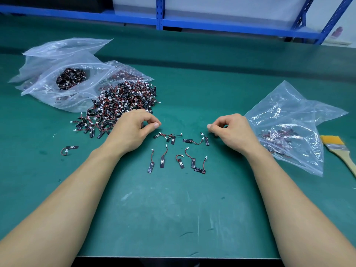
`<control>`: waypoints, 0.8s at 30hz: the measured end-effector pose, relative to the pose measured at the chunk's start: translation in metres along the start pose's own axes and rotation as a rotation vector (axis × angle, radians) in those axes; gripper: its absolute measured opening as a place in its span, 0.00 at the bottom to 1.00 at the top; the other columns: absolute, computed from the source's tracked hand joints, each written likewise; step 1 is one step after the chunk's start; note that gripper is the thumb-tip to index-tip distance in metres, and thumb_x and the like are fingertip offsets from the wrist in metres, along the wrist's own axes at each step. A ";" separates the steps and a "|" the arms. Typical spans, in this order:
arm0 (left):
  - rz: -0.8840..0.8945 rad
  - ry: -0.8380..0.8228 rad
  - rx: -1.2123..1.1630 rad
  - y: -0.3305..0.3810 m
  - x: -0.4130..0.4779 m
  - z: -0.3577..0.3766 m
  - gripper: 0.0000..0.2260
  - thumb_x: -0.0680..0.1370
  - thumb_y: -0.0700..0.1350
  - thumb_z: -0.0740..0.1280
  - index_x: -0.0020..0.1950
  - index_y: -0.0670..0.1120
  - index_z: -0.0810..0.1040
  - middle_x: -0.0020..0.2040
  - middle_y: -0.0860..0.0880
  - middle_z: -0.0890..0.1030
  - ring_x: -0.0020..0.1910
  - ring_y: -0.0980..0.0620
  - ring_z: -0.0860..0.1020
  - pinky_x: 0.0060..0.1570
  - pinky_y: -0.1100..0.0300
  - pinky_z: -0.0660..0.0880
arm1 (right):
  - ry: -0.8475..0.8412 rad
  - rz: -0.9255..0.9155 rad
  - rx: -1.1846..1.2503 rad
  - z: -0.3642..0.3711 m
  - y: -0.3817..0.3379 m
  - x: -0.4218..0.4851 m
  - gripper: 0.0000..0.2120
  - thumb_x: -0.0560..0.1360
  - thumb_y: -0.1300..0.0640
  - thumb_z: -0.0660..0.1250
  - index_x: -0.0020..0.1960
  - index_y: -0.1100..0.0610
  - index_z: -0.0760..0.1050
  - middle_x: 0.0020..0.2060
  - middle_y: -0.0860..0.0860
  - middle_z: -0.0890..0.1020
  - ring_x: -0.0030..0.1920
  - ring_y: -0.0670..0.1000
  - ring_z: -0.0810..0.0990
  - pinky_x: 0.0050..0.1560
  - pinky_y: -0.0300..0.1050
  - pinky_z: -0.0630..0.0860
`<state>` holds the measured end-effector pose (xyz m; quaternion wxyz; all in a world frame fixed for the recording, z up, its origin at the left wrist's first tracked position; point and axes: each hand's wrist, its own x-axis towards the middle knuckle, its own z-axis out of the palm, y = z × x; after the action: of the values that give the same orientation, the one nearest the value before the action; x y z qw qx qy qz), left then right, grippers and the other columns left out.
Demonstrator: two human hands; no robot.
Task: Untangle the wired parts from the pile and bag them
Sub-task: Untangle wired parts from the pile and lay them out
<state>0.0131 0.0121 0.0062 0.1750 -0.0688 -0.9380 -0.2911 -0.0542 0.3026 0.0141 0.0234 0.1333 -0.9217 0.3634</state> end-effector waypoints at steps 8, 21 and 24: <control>-0.008 0.002 -0.002 0.001 0.000 0.000 0.03 0.78 0.46 0.71 0.49 0.51 0.85 0.42 0.57 0.78 0.38 0.66 0.72 0.41 0.63 0.64 | -0.003 -0.003 -0.006 0.000 0.000 0.000 0.13 0.74 0.48 0.71 0.34 0.53 0.81 0.31 0.49 0.83 0.30 0.44 0.73 0.35 0.42 0.71; 0.019 -0.071 -0.061 0.013 -0.003 -0.001 0.06 0.79 0.49 0.69 0.53 0.51 0.83 0.45 0.55 0.79 0.45 0.56 0.74 0.50 0.54 0.72 | -0.002 -0.009 -0.003 0.000 0.000 0.000 0.14 0.74 0.48 0.71 0.33 0.52 0.80 0.30 0.48 0.82 0.30 0.43 0.73 0.34 0.41 0.71; 0.049 -0.265 -0.090 0.023 -0.009 -0.001 0.24 0.73 0.64 0.70 0.65 0.54 0.77 0.58 0.56 0.76 0.61 0.56 0.72 0.66 0.55 0.69 | -0.004 -0.010 -0.001 -0.001 -0.001 0.000 0.14 0.74 0.48 0.71 0.33 0.52 0.80 0.30 0.48 0.82 0.29 0.43 0.72 0.34 0.41 0.70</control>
<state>0.0273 0.0297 0.0157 0.0532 -0.1374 -0.9369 -0.3169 -0.0539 0.3027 0.0151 0.0236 0.1384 -0.9214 0.3625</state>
